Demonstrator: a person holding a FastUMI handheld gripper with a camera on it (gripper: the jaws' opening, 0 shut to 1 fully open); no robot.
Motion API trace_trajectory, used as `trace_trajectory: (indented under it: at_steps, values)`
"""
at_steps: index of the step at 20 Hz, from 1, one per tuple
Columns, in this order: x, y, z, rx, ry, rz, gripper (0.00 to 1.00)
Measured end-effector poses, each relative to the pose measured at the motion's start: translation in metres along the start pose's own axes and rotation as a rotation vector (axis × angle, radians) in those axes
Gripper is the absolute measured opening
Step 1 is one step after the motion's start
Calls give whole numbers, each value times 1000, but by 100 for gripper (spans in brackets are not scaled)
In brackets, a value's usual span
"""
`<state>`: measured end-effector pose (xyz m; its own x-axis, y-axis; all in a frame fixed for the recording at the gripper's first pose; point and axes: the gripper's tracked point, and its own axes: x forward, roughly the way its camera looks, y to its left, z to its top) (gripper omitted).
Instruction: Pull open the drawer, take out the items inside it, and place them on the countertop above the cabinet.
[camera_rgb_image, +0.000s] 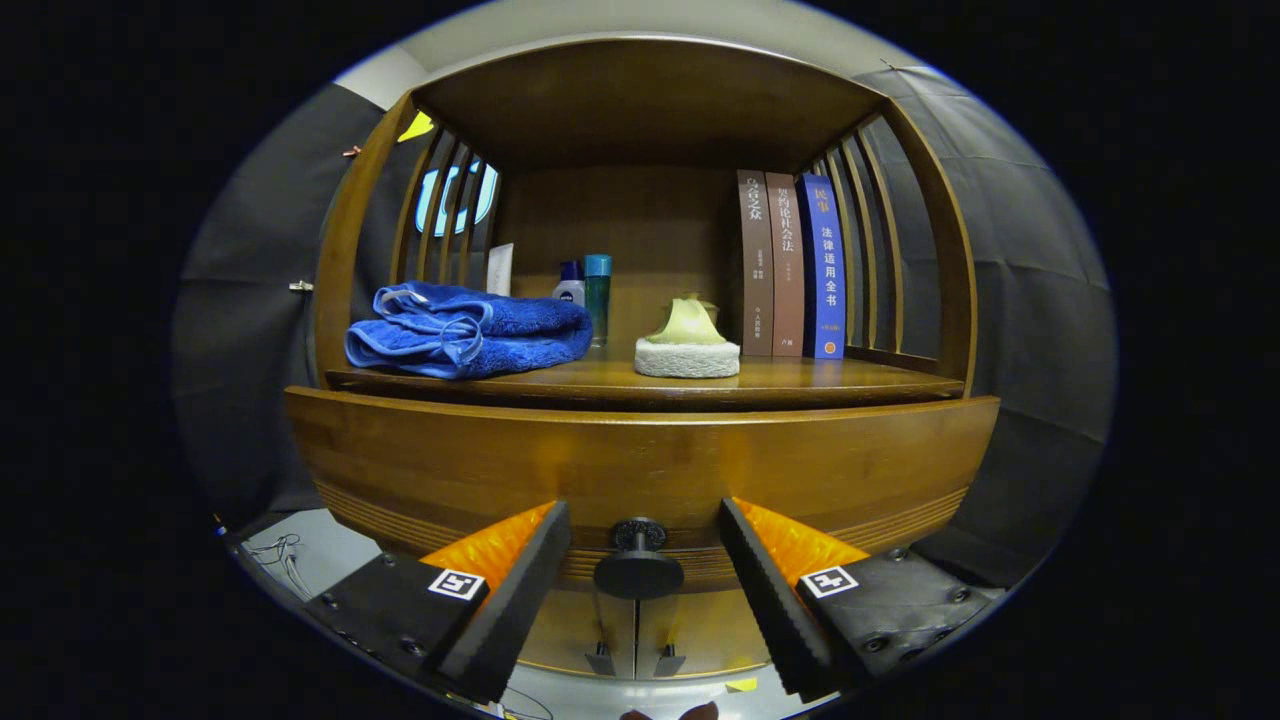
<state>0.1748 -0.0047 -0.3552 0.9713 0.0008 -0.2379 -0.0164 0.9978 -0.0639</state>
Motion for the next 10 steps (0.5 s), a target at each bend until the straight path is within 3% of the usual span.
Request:
trace_trajectory:
  at_steps: [10]
  values:
    - [27,0,1,-26,13,-17,99]
